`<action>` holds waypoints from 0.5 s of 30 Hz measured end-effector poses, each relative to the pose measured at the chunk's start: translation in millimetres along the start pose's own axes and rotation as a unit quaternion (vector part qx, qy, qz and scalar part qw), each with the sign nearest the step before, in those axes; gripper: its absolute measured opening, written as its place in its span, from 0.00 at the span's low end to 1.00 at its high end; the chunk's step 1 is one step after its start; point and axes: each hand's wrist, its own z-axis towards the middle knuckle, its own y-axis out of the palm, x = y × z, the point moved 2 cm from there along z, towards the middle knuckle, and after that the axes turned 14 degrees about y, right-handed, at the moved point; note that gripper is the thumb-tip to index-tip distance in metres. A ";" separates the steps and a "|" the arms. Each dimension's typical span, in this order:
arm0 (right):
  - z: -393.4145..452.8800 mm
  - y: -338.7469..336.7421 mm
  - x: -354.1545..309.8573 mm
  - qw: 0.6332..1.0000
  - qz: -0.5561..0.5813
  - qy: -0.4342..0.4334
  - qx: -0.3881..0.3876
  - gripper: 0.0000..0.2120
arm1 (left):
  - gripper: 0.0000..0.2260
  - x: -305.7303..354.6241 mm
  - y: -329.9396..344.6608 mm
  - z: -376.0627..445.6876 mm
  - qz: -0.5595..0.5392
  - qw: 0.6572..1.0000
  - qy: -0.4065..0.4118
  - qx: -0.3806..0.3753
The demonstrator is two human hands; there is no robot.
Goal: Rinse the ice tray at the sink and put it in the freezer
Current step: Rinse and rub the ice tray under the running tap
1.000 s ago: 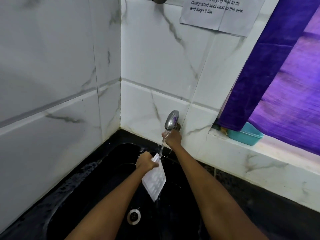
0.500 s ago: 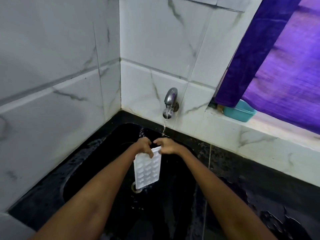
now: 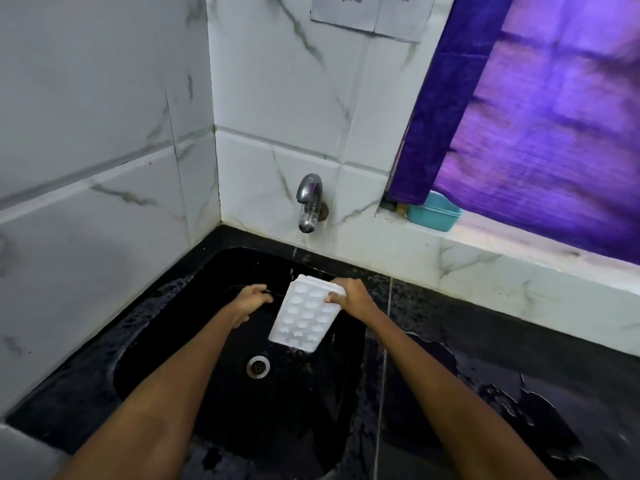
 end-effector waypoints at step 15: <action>-16.9 -9.1 32.3 0.985 0.111 0.130 -0.035 0.25 | 0.15 -35.1 -20.9 -23.6 0.056 0.998 0.005 0.021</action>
